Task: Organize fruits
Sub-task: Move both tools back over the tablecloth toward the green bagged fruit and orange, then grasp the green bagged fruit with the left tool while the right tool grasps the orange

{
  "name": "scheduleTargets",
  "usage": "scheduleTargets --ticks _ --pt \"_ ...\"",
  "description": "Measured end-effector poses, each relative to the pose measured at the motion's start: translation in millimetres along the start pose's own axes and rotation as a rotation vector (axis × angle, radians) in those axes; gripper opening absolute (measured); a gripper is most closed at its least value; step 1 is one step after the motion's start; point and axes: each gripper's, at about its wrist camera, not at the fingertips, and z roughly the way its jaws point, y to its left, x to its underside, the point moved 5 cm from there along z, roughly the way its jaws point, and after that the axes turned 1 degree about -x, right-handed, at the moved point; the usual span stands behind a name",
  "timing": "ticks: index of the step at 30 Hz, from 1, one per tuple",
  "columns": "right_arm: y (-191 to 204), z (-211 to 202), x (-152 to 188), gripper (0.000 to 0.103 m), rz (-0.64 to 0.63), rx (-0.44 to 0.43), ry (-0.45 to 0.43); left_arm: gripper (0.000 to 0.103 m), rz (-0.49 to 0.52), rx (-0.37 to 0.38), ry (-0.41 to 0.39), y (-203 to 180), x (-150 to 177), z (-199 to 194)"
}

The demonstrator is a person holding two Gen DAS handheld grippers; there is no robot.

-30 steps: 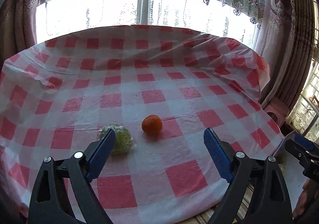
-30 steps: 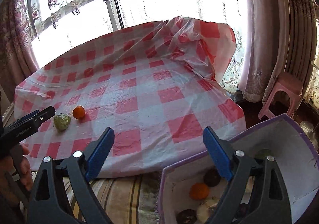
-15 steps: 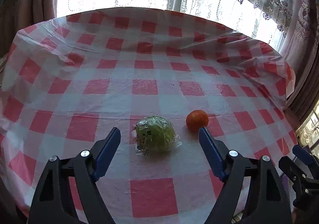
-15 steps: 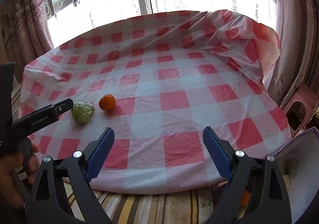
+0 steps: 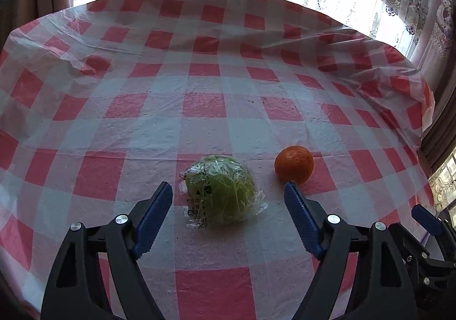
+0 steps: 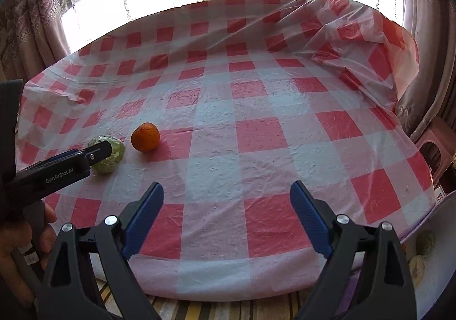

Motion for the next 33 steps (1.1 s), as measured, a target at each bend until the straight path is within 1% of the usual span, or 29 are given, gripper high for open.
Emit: scheduleTargets --ticks 4,7,9,10,16,18,22,33 --pt "1 9 -3 0.091 0.006 -0.002 0.01 0.078 -0.007 0.0 0.024 0 0 10" --pt "4 15 -5 0.091 0.003 -0.003 0.014 0.077 0.0 -0.016 0.034 -1 0 16" --pt "8 18 -7 0.091 0.002 -0.009 0.019 0.067 0.001 -0.02 0.048 -1 2 19" --pt "10 20 -8 0.091 0.001 -0.013 0.021 0.065 -0.001 -0.029 0.053 0 2 21" --pt "30 31 -16 0.091 -0.021 -0.035 0.029 0.059 0.003 -0.047 0.054 3 3 21" --pt "36 35 -18 0.091 -0.028 -0.041 0.035 0.059 -0.007 -0.047 0.051 7 3 21" --pt "47 44 -22 0.091 -0.039 -0.046 0.046 0.058 -0.054 -0.072 0.041 21 1 20" --pt "83 67 -35 0.091 -0.09 -0.057 0.058 0.057 -0.215 -0.104 -0.011 59 1 11"
